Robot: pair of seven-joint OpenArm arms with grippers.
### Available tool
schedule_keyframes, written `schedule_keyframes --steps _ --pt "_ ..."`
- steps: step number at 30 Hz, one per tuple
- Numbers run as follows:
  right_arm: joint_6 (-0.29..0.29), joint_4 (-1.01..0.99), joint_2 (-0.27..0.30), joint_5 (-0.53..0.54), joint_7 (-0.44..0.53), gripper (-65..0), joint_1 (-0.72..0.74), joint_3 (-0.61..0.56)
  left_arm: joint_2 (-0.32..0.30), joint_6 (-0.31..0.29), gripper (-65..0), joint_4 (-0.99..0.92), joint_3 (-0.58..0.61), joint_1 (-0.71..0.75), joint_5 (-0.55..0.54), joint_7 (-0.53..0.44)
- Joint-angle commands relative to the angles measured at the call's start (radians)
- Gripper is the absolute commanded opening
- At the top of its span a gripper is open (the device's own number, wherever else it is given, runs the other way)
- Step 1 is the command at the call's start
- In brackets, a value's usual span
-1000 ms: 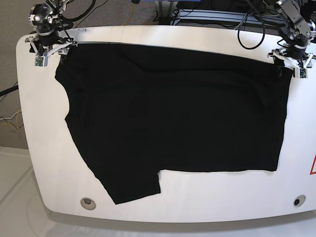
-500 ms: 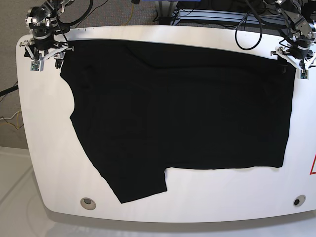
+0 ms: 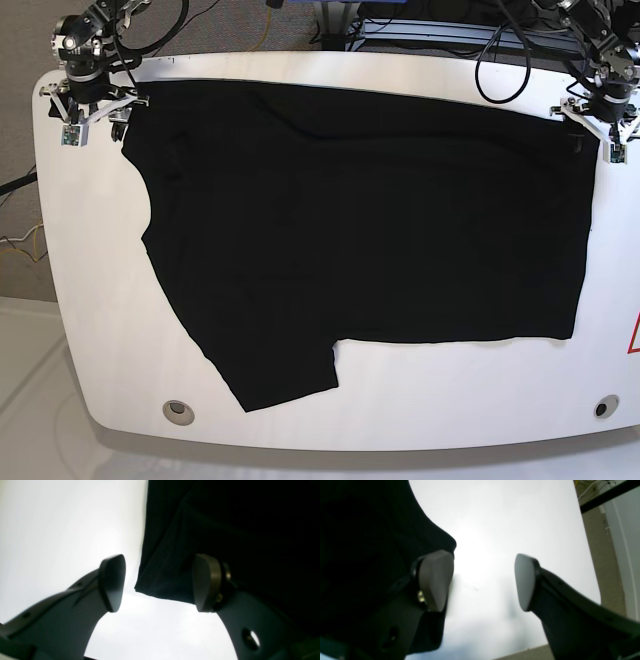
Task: Fold the T-shirt properly
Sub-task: 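Pull the corners outward away from each other to stretch the shirt, then open both grippers and release the shirt corners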
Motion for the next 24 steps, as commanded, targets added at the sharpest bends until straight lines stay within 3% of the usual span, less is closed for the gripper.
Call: schedule_keyframes --steps 1,24 --pt "-0.005 0.021 0.011 0.009 0.021 -24.9 0.003 0.005 -0.001 0.006 -25.8 0.018 -0.003 -0.023 -0.014 -0.021" --pt "-0.005 0.021 0.011 0.012 0.021 -24.9 0.005 0.003 0.014 0.006 -25.8 0.064 -0.004 -0.083 -0.014 -0.021"
